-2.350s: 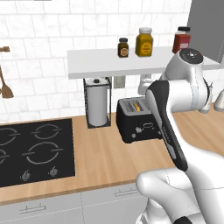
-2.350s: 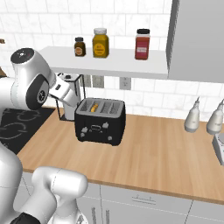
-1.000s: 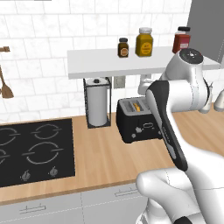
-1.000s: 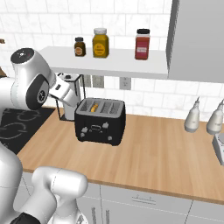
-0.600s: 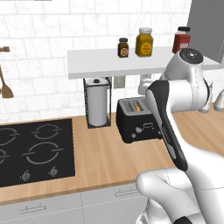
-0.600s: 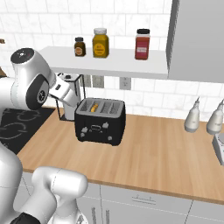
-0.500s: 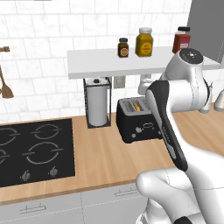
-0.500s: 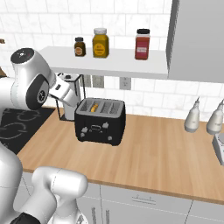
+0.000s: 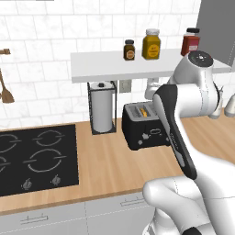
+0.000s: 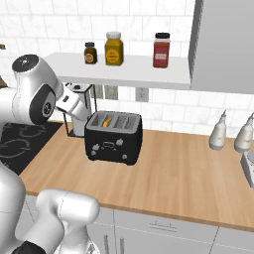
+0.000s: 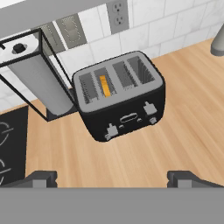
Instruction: Start the toaster. Once the lever pops up, take the bread to the plate on the dining counter.
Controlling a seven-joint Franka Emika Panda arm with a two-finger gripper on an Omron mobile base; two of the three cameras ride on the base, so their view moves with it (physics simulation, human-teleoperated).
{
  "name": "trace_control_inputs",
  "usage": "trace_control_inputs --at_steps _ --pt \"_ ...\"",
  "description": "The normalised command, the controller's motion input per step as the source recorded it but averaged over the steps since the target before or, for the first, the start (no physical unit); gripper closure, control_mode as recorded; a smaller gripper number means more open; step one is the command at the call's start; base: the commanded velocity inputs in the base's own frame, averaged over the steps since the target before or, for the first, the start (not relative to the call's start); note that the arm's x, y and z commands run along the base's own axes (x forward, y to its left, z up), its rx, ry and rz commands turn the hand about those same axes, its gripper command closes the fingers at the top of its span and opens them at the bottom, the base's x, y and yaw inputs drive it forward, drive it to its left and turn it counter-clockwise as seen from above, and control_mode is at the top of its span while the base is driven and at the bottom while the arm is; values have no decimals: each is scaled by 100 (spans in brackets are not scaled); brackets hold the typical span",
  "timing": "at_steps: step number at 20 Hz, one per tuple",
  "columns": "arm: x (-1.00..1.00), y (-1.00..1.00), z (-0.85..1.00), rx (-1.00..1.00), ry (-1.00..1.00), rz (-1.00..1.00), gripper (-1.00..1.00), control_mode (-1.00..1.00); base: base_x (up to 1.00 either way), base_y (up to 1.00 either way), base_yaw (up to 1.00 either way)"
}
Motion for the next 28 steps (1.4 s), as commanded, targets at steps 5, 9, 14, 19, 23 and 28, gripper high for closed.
trace_control_inputs --at_steps 5,9,14,19,23,28 --pt "0 0 0 0 0 0 -100 -100 0 0 0" --pt "0 0 0 0 0 0 -100 -100 0 0 0" --pt "0 0 0 0 0 0 -100 -100 0 0 0" --pt "0 0 0 0 0 0 -100 -100 0 0 0" --pt "0 0 0 0 0 0 -100 -100 0 0 0" --pt "0 0 0 0 0 0 -100 -100 0 0 0"
